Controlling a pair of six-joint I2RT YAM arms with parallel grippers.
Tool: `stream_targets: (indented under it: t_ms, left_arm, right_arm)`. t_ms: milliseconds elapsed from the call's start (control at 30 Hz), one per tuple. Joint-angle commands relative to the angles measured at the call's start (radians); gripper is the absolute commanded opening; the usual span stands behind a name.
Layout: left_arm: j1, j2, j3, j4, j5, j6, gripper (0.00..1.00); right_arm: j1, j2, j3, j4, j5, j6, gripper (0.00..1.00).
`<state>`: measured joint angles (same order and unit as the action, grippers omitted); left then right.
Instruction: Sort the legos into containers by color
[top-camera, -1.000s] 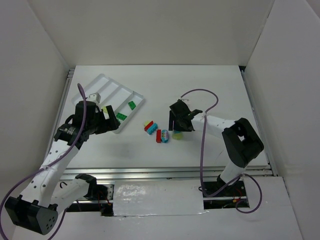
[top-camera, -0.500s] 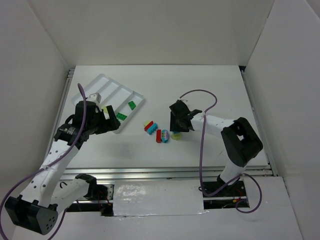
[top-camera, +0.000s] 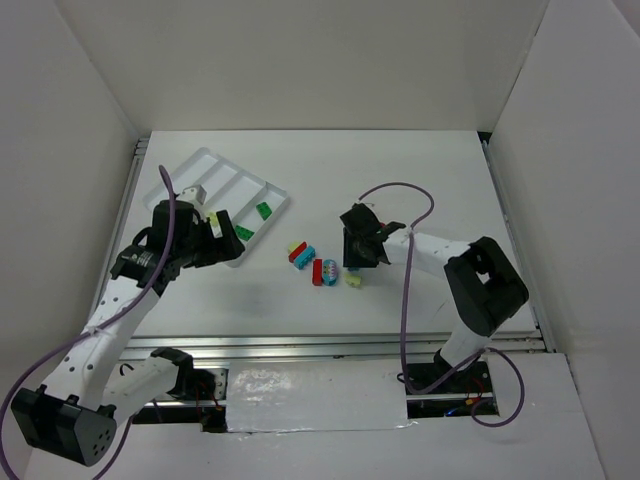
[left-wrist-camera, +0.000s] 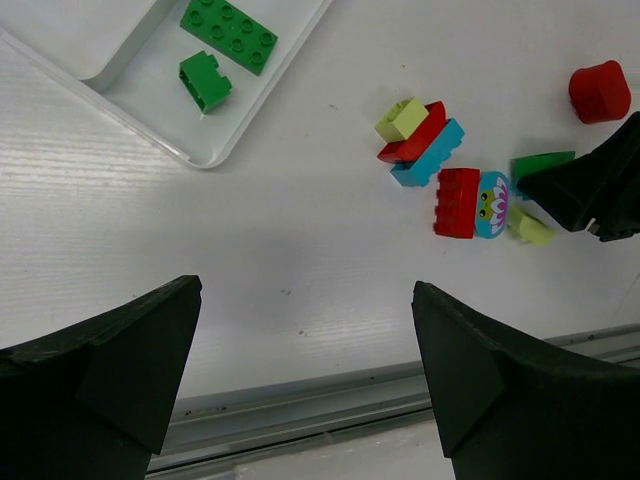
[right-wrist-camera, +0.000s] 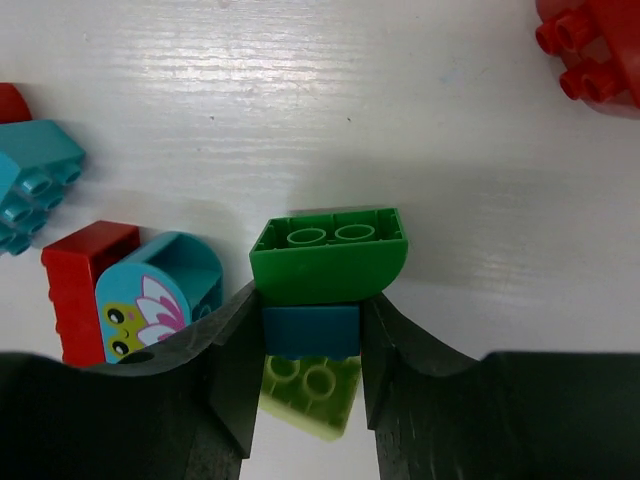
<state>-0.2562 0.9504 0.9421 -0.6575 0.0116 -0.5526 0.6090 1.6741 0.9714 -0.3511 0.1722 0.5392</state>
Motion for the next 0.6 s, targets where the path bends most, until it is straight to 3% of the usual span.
stream_targets:
  t_ms: [0,200,367,567]
  left_arm:
    - [-0.003,0.017,-0.005,0.062,0.079,-0.016,0.99]
    - [-0.006,0.048,0.001,0.177,0.330,-0.107,1.00]
    - [-0.015,0.074,0.011,0.239,0.363,-0.174,0.99]
    - [-0.069,0.122,0.011,0.340,0.494,-0.242,0.99]
  right_arm:
    - [0.014,-0.109,-0.022,0.047,0.021,-0.045,0.00]
    - [0.093,-0.330,-0.092,0.165,-0.103,-0.185,0.00]
    - [0.110,-0.362,-0.042,0.090,-0.072,-0.188,0.00]
    - [0.205,-0.502,-0.112,0.188,-0.331,-0.346,0.00]
